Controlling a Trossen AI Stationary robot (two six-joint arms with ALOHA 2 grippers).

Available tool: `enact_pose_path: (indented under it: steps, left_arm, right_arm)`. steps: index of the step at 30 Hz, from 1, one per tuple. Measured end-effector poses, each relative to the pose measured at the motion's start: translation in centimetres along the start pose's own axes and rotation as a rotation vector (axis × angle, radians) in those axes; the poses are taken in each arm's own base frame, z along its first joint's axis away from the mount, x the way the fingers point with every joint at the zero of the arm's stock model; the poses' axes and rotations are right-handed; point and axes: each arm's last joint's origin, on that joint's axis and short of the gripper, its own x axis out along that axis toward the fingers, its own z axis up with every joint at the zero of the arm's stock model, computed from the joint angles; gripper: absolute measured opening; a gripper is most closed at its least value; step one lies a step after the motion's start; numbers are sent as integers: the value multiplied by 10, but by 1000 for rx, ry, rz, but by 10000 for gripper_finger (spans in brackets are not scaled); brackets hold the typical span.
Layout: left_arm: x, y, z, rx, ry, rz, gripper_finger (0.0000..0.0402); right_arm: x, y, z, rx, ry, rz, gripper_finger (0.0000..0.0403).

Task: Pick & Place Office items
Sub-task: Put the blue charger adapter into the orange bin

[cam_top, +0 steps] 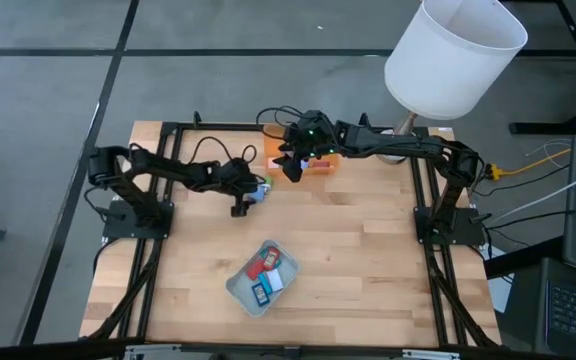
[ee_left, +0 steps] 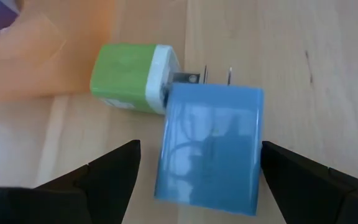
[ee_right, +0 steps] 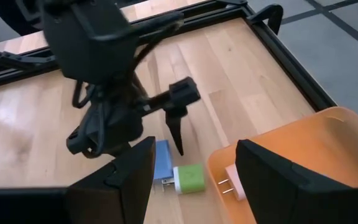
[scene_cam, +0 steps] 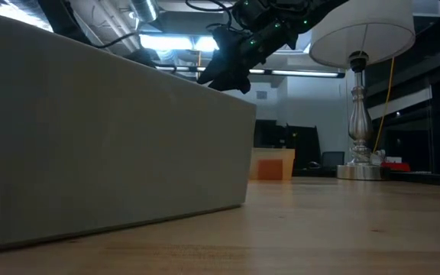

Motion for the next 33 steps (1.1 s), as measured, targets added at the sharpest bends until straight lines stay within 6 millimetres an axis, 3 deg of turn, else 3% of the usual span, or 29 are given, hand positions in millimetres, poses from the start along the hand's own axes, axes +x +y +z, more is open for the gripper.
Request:
enact_pose_path:
  steps: [6,13,24,29,33]
  left_arm:
    - [3,-1,-2,-33,-1,-57,306]
    - [3,-3,-3,-97,-7,-119,203]
    - [-1,-5,-1,-121,-24,-141,203]
    - [-19,-4,9,-111,-107,-145,203]
    - [-41,-1,20,-104,-212,-134,203]
  right_arm:
    - [0,0,0,-3,0,0,221]
    - [0,0,0,-4,0,0,221]
    - [0,0,0,-3,1,0,221]
    - [-1,1,6,-40,-57,6,221]
    - [-16,7,23,-119,-188,34,221]
